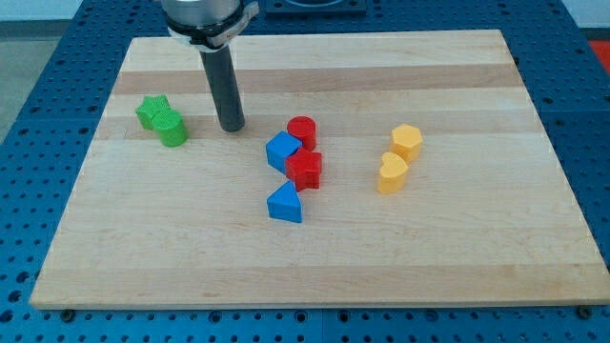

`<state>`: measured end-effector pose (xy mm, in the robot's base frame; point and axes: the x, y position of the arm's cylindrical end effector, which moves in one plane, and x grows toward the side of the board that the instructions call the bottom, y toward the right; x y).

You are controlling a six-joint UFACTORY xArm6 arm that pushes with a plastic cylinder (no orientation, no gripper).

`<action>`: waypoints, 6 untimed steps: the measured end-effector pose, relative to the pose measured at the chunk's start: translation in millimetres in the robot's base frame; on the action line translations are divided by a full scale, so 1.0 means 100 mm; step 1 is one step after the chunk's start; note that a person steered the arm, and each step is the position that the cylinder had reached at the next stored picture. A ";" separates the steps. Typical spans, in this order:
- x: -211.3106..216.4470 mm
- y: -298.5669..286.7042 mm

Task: Push blue cube and red star towards yellow heart

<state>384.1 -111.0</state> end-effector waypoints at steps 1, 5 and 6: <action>0.00 0.04; 0.57 0.55; 0.49 0.74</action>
